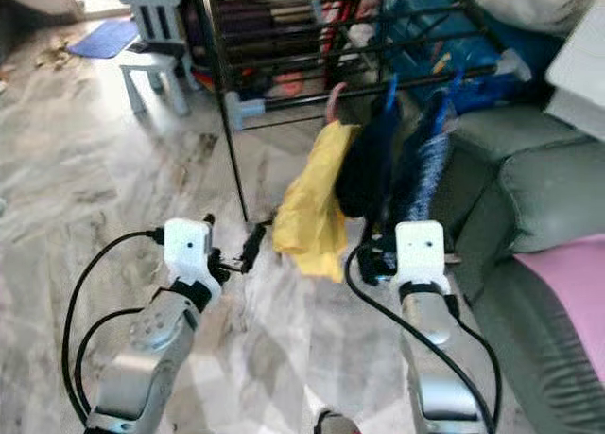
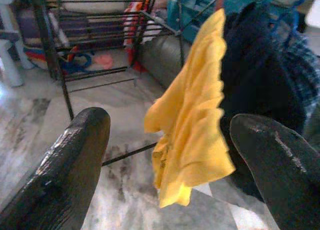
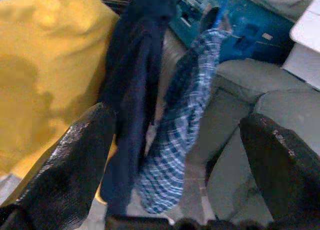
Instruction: Hang hanger
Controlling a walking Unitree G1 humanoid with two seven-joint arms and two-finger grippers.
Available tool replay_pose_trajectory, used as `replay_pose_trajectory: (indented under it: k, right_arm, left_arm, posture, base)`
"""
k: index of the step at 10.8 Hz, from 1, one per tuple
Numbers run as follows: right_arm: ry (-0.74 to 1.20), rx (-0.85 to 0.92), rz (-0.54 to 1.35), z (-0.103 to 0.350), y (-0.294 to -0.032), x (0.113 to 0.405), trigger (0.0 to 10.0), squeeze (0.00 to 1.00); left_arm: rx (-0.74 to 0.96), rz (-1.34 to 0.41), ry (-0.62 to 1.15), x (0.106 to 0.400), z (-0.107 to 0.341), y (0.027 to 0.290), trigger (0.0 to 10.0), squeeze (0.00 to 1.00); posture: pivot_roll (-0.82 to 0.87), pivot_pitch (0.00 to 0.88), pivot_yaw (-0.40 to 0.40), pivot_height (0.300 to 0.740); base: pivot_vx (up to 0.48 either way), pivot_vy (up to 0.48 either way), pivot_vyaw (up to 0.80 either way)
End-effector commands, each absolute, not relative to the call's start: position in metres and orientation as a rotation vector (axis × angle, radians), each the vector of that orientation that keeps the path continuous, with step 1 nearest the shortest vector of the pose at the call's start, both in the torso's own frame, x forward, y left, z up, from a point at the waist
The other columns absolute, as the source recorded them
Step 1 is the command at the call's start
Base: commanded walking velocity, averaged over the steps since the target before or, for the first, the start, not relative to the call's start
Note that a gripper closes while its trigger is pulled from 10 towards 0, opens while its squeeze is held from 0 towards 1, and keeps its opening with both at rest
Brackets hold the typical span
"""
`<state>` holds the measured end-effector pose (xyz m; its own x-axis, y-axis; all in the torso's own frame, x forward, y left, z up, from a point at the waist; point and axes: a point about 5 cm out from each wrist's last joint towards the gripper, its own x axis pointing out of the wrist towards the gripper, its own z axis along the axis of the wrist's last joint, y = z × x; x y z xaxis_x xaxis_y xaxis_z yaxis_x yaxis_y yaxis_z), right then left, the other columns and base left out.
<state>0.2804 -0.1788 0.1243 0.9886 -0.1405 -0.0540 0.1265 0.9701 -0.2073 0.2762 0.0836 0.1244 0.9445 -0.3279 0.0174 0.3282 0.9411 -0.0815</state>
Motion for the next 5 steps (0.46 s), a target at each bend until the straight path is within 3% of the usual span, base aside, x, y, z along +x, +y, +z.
replay_pose_trajectory:
  k: [1, 5]
  right_arm:
    - [0.069, -0.215, -0.136, 0.127, -0.181, 0.28, 10.0, 0.0]
    - [0.063, -0.253, -0.056, 0.127, -0.172, 0.282, 10.0, 0.0]
  left_arm:
    - [-0.11, -0.343, -0.02, 0.274, 0.128, 0.078, 10.0, 0.0]
    - [-0.107, -0.331, -0.012, 0.274, 0.125, 0.081, 10.0, 0.0]
  posture:
    - [-0.13, 0.212, 0.007, 0.74]
    - [-0.13, 0.218, -0.001, 0.74]
  base:
    - [0.386, 0.0, 0.0]
    - [0.386, 0.0, 0.0]
